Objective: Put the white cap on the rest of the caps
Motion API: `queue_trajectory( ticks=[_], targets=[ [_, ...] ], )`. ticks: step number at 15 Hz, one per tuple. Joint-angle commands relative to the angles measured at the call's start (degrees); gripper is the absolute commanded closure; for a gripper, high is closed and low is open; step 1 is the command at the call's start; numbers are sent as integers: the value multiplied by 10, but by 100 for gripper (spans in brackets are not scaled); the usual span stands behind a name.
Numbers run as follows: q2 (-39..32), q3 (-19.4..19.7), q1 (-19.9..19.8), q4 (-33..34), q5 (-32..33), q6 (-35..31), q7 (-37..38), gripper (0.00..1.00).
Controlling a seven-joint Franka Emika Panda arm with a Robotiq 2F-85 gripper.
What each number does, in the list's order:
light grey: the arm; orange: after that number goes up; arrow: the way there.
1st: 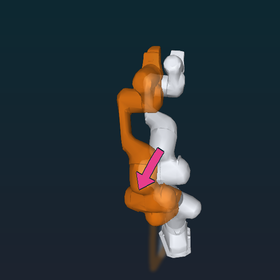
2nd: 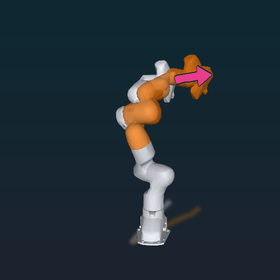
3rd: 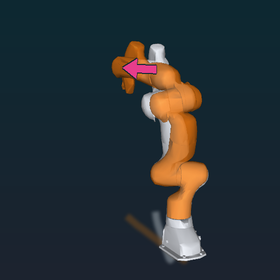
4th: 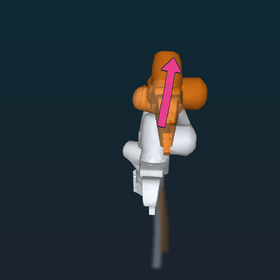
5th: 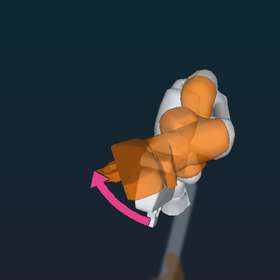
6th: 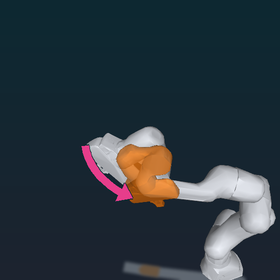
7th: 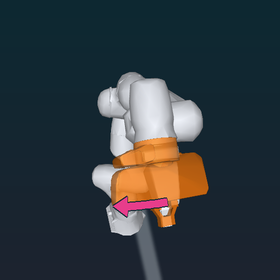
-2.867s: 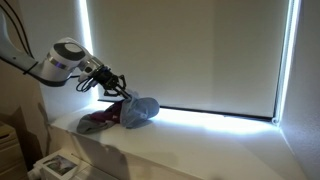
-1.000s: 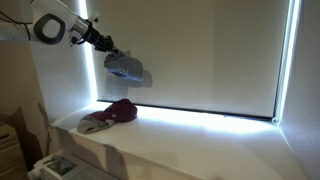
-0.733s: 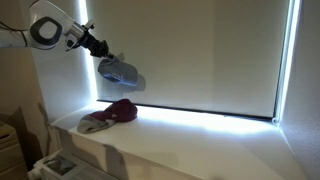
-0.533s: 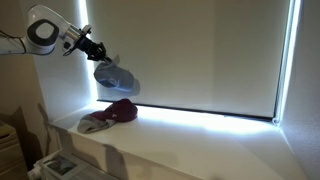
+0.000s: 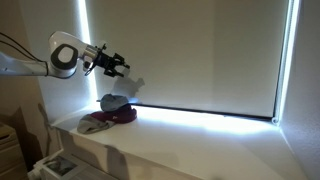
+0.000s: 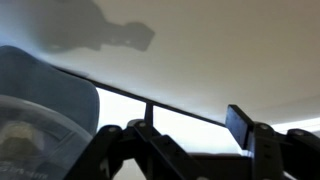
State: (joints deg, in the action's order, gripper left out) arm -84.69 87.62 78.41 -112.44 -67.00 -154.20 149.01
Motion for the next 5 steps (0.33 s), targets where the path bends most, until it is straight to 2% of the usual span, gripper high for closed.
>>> queue_trajectory(
  ticks=[1, 2, 3, 4, 5],
  targets=[
    [1, -100, -101, 61, -133, -144, -1, 0],
    [1, -61, -43, 4, -80, -90, -1, 0],
    [-3, -79, -61, 13, -88, -107, -3, 5],
    [-8, -79, -65, 14, -86, -106, -2, 0],
    [-8, -75, -63, 13, -86, -105, -2, 0]
  ],
)
